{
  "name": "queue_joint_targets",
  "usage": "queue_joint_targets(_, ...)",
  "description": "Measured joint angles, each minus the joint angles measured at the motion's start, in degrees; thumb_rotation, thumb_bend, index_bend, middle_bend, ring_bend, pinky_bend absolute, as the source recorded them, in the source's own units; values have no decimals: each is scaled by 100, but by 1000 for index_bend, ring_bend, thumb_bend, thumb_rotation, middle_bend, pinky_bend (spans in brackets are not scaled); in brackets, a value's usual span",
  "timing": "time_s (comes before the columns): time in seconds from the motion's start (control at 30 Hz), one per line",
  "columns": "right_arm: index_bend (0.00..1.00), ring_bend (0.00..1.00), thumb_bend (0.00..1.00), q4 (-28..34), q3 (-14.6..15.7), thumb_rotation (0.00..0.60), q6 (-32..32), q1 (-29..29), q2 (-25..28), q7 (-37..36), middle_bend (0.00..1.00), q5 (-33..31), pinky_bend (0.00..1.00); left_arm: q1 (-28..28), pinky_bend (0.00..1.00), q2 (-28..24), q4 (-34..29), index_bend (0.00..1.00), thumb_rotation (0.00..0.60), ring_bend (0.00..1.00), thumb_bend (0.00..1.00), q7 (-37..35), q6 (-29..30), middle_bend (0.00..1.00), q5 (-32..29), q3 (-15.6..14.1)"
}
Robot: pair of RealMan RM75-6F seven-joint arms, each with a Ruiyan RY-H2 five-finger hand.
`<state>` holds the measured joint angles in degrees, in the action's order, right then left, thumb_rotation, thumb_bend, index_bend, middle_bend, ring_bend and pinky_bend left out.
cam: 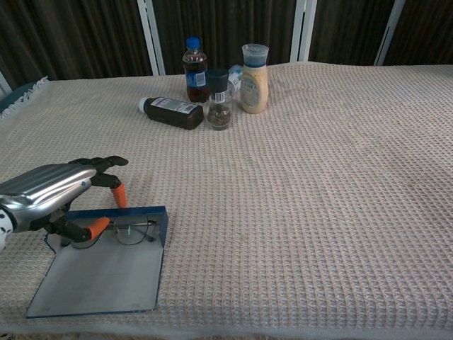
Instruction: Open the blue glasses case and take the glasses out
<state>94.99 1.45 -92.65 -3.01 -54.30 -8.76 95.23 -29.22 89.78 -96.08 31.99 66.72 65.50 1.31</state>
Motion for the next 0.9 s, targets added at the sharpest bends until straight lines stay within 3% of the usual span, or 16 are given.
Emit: queue_joint_targets(0.9, 0, 0, 101, -3, -15, 600, -39, -34, -3, 32, 0, -52, 0, -82, 0, -11, 24, 473, 600, 0, 435, -130, -190, 0, -73, 137)
